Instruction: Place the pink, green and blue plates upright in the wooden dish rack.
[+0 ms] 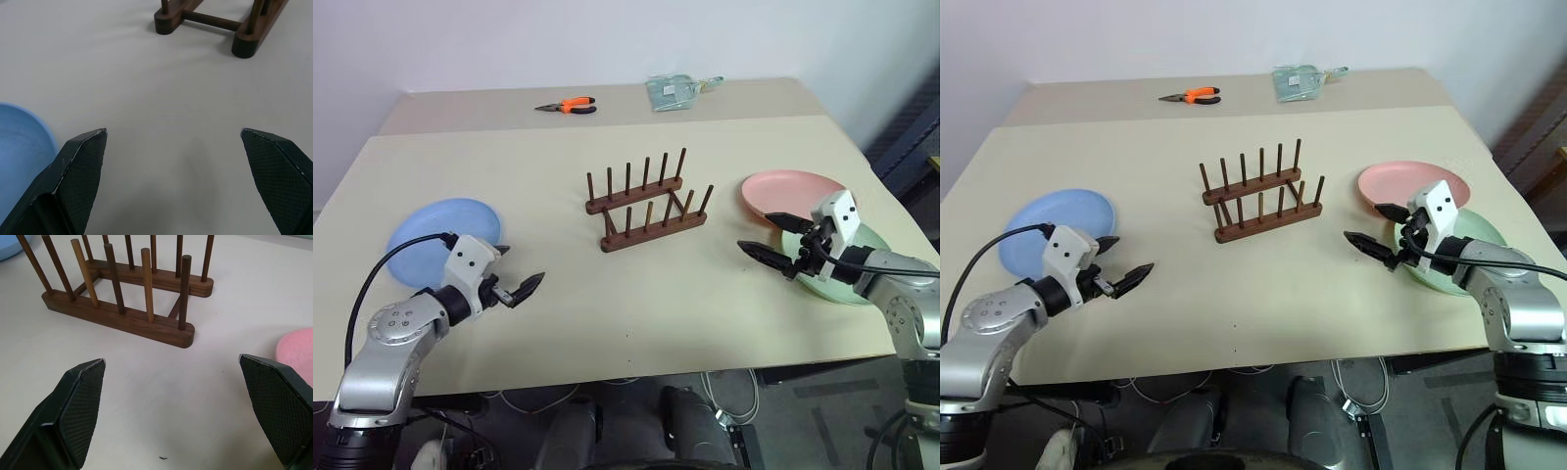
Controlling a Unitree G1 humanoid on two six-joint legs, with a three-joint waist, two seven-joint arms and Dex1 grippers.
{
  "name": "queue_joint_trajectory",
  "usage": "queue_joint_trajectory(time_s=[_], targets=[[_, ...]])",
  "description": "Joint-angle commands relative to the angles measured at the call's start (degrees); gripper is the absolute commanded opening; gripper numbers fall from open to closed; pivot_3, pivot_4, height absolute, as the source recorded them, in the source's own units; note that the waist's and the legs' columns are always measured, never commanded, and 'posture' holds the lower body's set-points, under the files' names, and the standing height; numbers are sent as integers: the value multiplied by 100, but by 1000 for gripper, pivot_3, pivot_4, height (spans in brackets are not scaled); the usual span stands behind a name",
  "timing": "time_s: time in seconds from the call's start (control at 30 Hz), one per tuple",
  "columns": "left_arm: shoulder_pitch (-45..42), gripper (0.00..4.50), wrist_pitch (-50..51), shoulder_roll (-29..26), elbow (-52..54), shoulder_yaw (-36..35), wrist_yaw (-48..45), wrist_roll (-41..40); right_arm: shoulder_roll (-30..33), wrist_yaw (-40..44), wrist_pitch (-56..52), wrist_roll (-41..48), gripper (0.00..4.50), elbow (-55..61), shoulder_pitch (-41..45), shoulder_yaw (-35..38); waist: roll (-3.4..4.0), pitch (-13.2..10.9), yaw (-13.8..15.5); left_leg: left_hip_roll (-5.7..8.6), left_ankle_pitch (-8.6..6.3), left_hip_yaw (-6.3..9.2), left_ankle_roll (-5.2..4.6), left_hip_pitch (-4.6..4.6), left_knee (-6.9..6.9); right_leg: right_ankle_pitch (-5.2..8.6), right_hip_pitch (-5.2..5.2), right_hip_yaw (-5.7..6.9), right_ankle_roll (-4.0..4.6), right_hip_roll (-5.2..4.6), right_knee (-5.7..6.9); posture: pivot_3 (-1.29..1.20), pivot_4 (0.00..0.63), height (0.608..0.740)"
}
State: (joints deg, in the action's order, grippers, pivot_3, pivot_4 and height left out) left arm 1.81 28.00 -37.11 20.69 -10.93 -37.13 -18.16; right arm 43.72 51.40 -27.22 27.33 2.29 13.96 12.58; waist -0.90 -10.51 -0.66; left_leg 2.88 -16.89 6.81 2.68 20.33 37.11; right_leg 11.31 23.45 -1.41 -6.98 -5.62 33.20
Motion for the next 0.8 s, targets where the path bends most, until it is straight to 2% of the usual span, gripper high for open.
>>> queue_joint_trajectory(time_s=[0.03, 0.23, 0.4, 0.47, 0.53, 0.8], targets=[[-116, 4500, -45, 11, 146, 47, 13, -17, 59, -22, 153, -65, 4473, 138, 26, 86, 0, 0, 4, 0, 0, 0, 0, 0, 0, 0, 0, 0, 0, 0, 0, 0, 150, 740], [-260, 4500, -35, 63, 74, 203, -7, -3, 37, -97, 190, -229, 4473, 397, -104, -81, 0, 0, 3, 0, 0, 0, 0, 0, 0, -1, 1, 0, 1, 0, 0, 0, 150, 740], [-684, 4500, -34, 53, -182, 710, -402, -8, -42, -26, -207, -62, 4473, 944, -299, -418, -1, 1, 7, 1, 0, 0, 0, 0, 2, 0, -1, 0, -1, 0, 1, 0, 150, 740], [-1475, 4500, -224, 319, -1075, 1483, -624, 390, -259, -248, -197, -178, 4473, 1336, -394, -713, 2, 2, 42, 2, 0, 1, 0, -1, 1, -1, -1, 0, 0, 0, 1, 0, 150, 740], [-1869, 4500, -529, 414, -1695, 1874, -827, 659, -448, -463, -271, -225, 4473, 1604, -454, -868, -1, 3, 57, 5, 1, 7, 1, 0, 9, 1, -4, 6, -5, 3, 5, 0, 150, 740], [-3462, 4500, -1608, 1458, -4399, 2490, -1241, 1144, -932, -1106, -491, -315, 4473, 2588, -899, -1314, -13, 9, 108, 9, 2, 10, 2, 3, 10, -18, -2, 4, -10, 0, 3, 0, 150, 740]])
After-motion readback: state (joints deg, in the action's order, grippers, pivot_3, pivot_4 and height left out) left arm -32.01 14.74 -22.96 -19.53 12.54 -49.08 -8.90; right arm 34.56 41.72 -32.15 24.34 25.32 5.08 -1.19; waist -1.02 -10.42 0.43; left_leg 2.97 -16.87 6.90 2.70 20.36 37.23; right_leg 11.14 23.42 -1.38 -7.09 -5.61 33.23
